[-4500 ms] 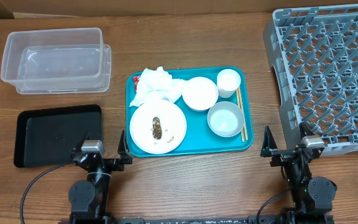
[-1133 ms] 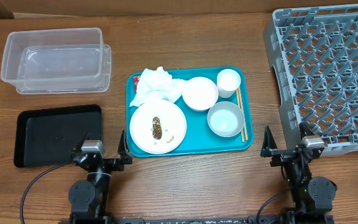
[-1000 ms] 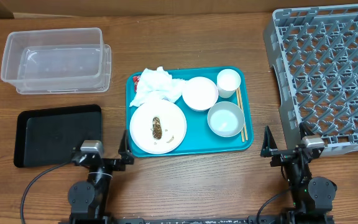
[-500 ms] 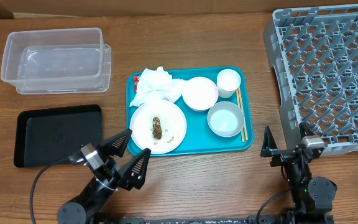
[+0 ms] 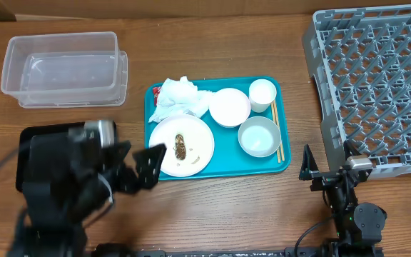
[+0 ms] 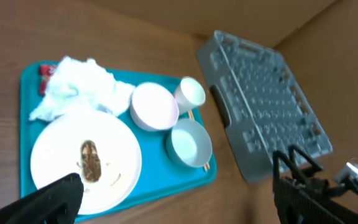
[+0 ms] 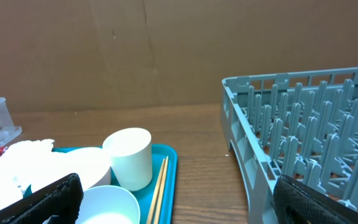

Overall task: Sort waste into correct bins and load items into the dishwasher
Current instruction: 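Reach the left gripper over the teal tray to the white plate rim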

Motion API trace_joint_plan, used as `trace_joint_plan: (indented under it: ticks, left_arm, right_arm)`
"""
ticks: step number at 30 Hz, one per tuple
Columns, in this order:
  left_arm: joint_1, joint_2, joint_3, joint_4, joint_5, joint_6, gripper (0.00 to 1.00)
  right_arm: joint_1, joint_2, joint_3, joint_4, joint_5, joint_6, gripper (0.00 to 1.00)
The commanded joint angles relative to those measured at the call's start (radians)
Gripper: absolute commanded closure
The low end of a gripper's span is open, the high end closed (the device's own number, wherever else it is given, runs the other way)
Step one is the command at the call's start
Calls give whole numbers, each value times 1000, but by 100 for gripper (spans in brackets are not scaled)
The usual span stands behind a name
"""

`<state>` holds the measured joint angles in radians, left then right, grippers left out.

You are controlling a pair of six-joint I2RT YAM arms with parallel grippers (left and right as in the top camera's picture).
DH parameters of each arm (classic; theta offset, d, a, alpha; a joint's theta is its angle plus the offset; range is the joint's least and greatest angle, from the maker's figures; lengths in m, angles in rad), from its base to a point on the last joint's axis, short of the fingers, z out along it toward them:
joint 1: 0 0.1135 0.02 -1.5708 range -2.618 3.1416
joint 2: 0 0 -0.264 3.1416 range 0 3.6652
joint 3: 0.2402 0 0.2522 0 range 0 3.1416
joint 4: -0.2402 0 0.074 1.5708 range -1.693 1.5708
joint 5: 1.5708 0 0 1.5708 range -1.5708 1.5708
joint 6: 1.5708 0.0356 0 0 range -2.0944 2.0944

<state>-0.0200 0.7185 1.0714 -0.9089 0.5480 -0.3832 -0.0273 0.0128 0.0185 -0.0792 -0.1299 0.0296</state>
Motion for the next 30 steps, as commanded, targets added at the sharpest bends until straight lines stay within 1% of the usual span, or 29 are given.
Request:
trace_joint_plan:
  ticks: [1, 2, 4, 5, 7, 10, 12, 15, 17, 21, 24, 30]
  left_arm:
    - [0, 150, 121, -33, 205, 88, 0]
    - [0, 182, 130, -9, 268, 89, 0]
    - [-6, 233, 139, 28, 347, 81, 0]
    - [-18, 254, 143, 29, 342, 64, 0]
    - [-68, 292, 147, 19, 267, 37, 0]
    - [-217, 338, 163, -4, 37, -10, 0]
    - [-362, 384, 200, -46, -177, -59, 0]
    - [-561, 489, 298, -138, -417, -91, 0]
    - [-668, 597, 399, -237, -543, -96, 0]
    - [-780, 806, 572, -404, -724, -91, 0]
    - [-815, 904, 596, -415, -739, -89, 0]
    - [-826, 1086, 595, -488, -674, -88, 0]
  right_arm:
    - [-6, -10, -11, 6, 6, 0, 0]
    - [-6, -10, -11, 6, 6, 0, 0]
    - [-6, -10, -11, 6, 6, 0, 0]
    - [-6, -10, -11, 6, 6, 0, 0]
    - [-6, -10, -11, 6, 6, 0, 0]
    - [-6, -10, -11, 6, 6, 0, 0]
    - [-6, -10, -11, 6, 6, 0, 0]
    - [-6, -10, -11, 6, 6, 0, 0]
    - [-6, -10, -11, 6, 6, 0, 0]
    - [-6, -10, -11, 6, 6, 0, 0]
    - [-6, -10, -11, 6, 6, 0, 0]
    - [-6, -10, -11, 6, 6, 0, 0]
